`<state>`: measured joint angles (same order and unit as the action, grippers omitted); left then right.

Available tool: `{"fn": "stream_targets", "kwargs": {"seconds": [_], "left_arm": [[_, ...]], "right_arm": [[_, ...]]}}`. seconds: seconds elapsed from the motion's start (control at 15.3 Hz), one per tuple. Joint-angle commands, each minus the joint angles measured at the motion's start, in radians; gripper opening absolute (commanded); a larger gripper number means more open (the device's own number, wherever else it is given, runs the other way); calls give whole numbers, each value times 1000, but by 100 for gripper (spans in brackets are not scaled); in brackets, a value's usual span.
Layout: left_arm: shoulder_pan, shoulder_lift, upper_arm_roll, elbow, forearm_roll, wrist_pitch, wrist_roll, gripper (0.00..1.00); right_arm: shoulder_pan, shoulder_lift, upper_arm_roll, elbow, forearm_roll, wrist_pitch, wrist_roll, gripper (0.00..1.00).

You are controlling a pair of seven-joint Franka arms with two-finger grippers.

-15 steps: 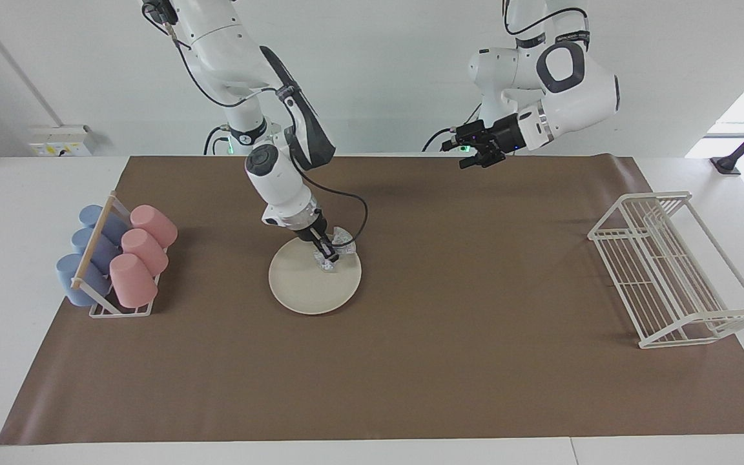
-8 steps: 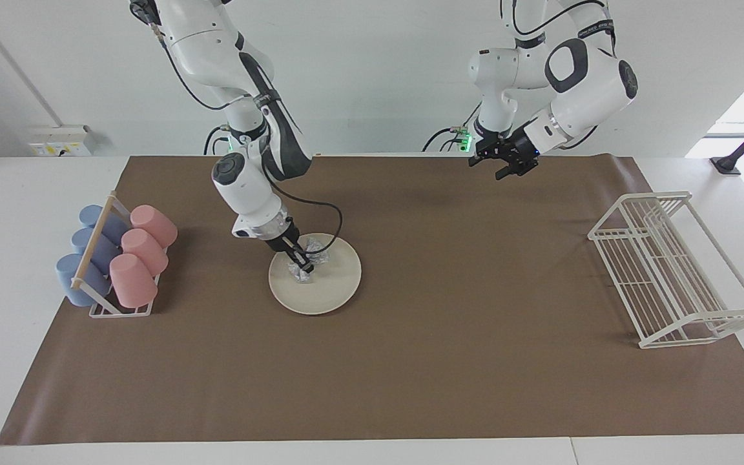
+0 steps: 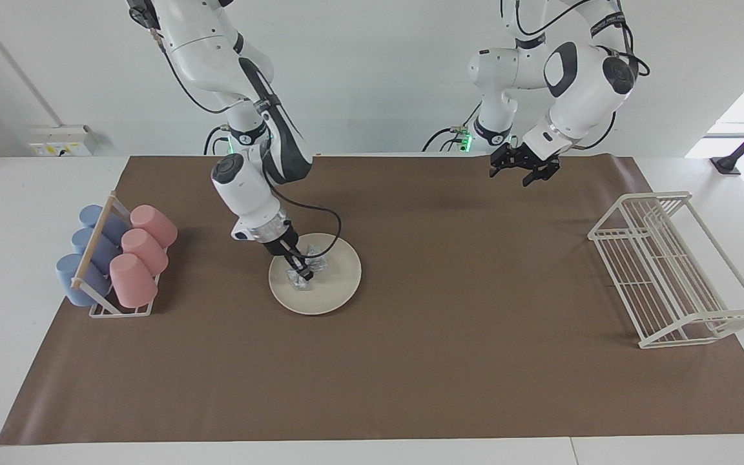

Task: Wipe plate with sponge
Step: 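Rub the sponge around the plate surface with the right gripper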

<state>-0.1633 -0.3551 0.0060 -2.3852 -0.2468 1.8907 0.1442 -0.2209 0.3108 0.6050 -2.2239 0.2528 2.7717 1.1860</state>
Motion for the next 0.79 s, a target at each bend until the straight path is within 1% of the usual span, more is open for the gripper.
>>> {"fn": "stream_targets", "kwargs": {"seconds": [0.0,0.13,0.26,0.46,0.72], "left_arm": [[11,12,-9,18,38,8,-15,100],[11,13,-11,21,38,8,-31,100],[11,16,-11,23,38,11,-83,100],[10,16,-11,24,38,13,-97,100],[8,18,-11,26,38,13,-97,100]], "right_arm": [[52,56,4,-19,14,43,78,0],[35,56,2,-19,14,42,43,0],[6,56,-1,-20,14,40,-38,0],[-46,57,-2,-20,13,34,-144,0],[-60,56,-5,-20,13,34,-192,0]]}}
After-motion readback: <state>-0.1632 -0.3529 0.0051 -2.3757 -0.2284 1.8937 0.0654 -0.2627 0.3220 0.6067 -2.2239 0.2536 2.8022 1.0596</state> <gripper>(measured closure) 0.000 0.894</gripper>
